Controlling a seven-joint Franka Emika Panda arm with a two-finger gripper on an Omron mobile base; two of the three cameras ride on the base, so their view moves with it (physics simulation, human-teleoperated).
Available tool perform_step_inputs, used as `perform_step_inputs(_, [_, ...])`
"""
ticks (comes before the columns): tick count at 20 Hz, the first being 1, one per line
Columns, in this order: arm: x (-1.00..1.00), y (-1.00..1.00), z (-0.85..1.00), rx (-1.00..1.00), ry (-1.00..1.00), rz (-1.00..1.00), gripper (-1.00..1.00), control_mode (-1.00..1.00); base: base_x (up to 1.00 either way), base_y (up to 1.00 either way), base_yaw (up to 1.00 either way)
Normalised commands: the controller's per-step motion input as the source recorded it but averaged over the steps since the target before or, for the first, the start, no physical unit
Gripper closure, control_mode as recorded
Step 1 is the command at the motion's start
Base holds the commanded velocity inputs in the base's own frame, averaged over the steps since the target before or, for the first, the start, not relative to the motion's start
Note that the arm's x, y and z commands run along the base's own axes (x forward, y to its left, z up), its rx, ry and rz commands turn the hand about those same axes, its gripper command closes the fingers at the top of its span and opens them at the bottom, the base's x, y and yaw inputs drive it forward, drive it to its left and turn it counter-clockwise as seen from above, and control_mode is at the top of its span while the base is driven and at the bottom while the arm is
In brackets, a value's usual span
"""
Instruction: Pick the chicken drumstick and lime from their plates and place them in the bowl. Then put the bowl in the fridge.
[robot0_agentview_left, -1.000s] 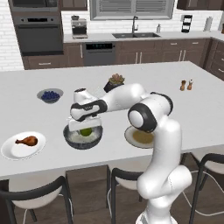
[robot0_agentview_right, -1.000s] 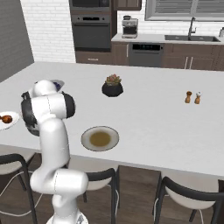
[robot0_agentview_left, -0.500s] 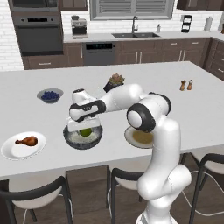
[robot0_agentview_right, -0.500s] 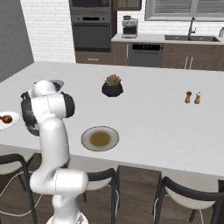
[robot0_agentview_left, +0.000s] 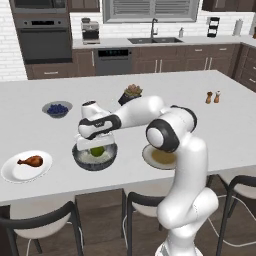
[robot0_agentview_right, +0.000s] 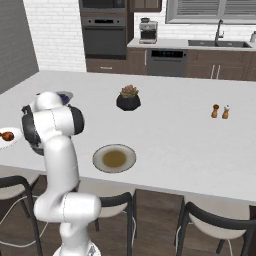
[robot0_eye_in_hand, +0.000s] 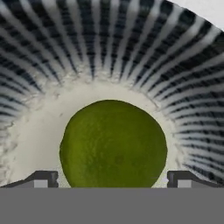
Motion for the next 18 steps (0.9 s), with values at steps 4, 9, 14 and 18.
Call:
perform_step_inputs(4, [-0.29, -0.02, 0.27, 0.00, -0.04, 0.00, -1.00, -1.00, 0.00, 0.00, 0.00])
perform_step_inputs(9, [-0.45, -0.36, 0.75, 0.00, -0.04, 0.00, -1.00, -1.00, 0.00, 0.00, 0.00])
perform_step_inputs(14, [-0.71, -0.88, 0.73, 0.03, -0.12, 0.00, -1.00, -1.00, 0.00, 0.00, 0.00])
perform_step_inputs(18, [-0.78, -1.00, 0.55, 0.13, -0.18, 0.00, -1.00, -1.00, 0.00, 0.00, 0.00])
